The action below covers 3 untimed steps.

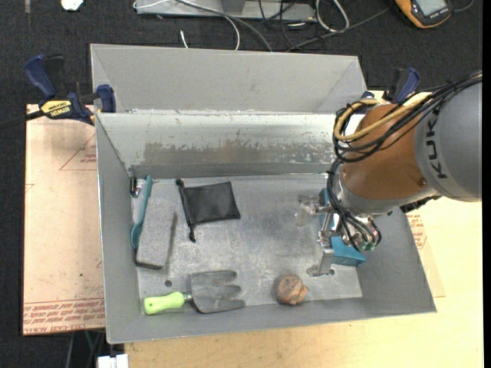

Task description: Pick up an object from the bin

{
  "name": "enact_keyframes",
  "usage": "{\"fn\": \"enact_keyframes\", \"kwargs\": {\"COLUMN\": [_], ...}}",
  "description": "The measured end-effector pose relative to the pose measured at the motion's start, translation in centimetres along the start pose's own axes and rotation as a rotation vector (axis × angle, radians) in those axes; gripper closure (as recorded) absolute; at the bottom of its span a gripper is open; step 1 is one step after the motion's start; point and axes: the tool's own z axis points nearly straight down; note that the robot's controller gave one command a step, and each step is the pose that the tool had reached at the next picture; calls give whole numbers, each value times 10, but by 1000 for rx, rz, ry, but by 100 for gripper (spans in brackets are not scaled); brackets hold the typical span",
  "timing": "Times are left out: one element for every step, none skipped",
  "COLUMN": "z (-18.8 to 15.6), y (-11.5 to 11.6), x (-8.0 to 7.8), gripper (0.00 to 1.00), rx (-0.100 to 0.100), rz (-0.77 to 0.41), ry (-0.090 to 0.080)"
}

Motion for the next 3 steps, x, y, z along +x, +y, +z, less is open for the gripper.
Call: {"fn": "enact_keyframes", "kwargs": {"z": [-4, 17, 17], "y": [0, 39, 53], "x": [-2, -20, -55], "gripper": [0, 0, 0], "rx": [1, -1, 1], "rz": [-1, 31, -4], "ry": [-7, -8, -11]}}
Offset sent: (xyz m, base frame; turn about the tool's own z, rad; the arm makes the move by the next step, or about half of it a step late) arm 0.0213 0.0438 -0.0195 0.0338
